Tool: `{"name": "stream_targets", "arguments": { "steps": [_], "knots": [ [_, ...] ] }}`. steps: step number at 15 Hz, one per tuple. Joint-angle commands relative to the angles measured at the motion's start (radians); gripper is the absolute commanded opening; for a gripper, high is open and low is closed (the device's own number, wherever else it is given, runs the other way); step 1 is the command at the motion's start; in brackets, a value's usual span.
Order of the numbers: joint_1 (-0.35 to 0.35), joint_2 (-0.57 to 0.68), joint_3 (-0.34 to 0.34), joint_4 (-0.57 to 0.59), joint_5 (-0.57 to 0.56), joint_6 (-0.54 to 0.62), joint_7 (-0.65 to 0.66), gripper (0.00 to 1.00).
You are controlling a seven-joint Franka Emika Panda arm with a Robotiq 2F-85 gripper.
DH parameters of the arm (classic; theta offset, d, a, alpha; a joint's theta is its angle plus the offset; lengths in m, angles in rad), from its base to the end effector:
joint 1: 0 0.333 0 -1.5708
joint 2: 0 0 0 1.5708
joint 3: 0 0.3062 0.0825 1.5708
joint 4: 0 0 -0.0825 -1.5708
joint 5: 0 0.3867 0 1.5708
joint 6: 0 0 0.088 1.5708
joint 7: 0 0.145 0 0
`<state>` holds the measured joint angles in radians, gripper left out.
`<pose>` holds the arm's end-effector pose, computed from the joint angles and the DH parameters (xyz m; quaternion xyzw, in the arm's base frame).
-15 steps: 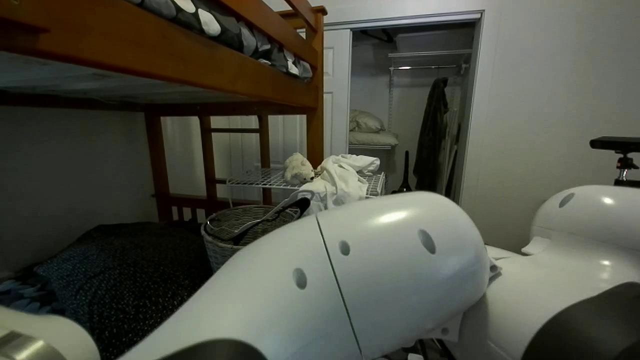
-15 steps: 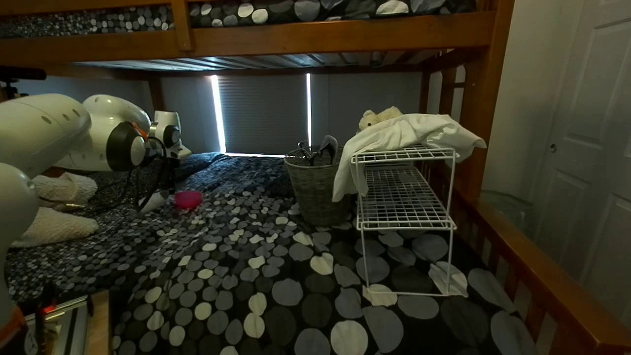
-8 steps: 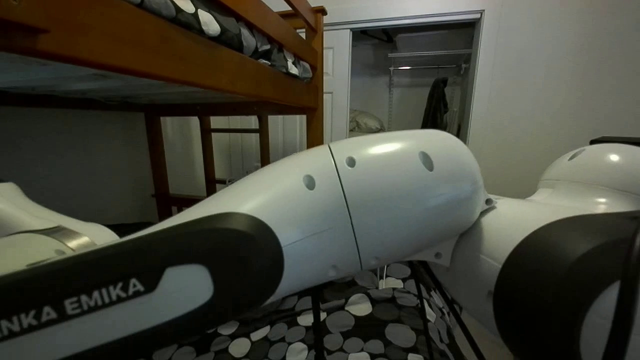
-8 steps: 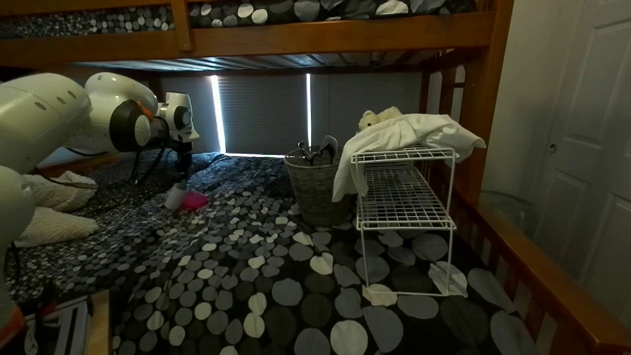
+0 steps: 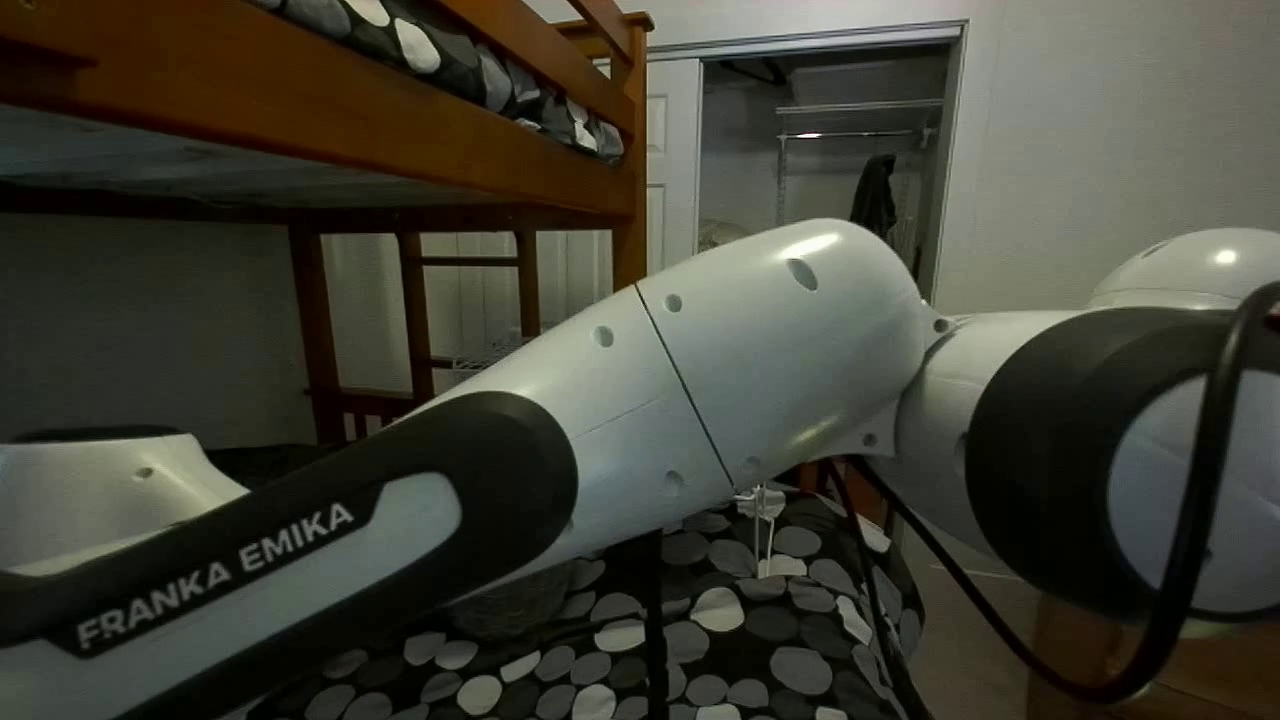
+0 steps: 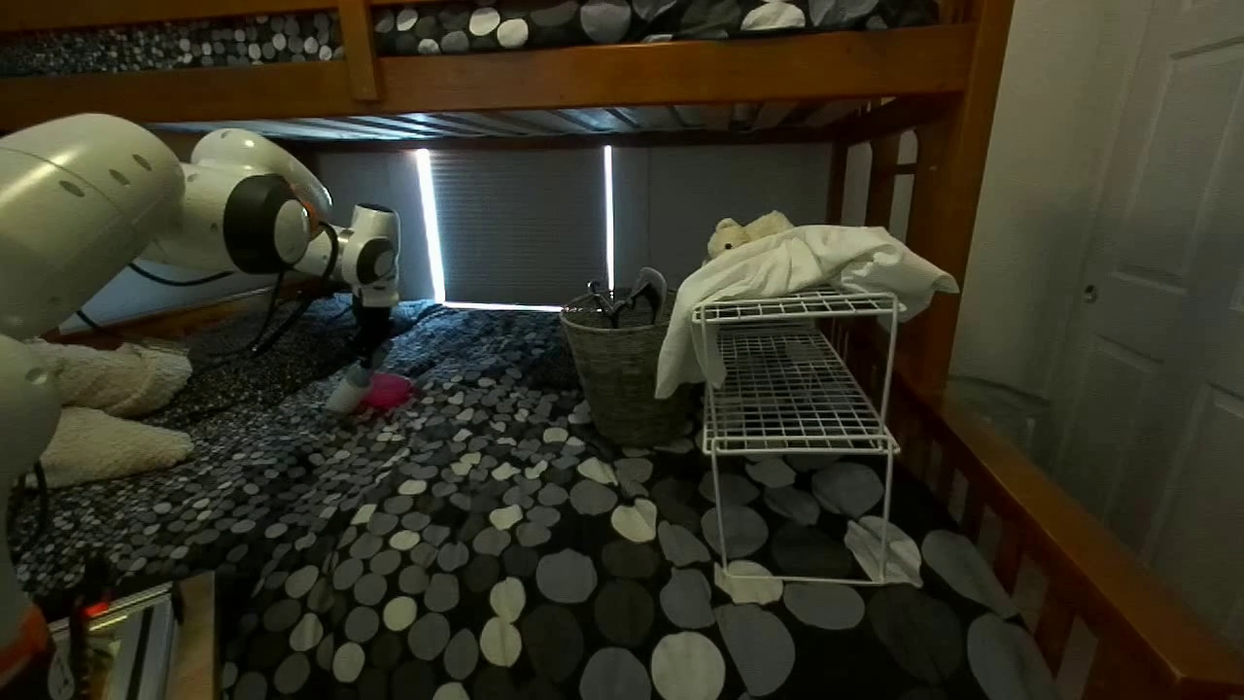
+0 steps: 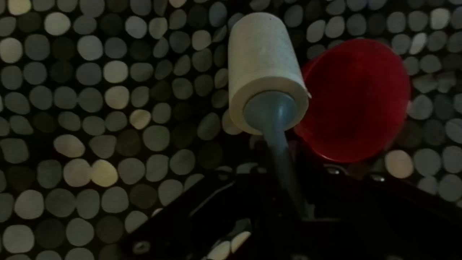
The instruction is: Put the lint roller in the basket.
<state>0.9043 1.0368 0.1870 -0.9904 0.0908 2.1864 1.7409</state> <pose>0.4089 0.6883 0.2014 -0.9114 0.3856 0.1004 0.1032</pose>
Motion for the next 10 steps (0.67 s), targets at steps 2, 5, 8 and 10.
{"name": "stream_targets", "arguments": {
  "steps": [2,5,8,10],
  "knots": [
    [-0.116,-0.092,0.144,-0.286,0.141,0.235,-0.198,0.06],
    [-0.237,-0.11,0.286,-0.437,0.247,0.334,-0.412,0.06],
    [-0.288,-0.174,0.279,-0.587,0.276,0.219,-0.366,0.49],
    [-0.277,-0.231,0.214,-0.682,0.288,0.183,-0.324,0.63]
  ]
}}
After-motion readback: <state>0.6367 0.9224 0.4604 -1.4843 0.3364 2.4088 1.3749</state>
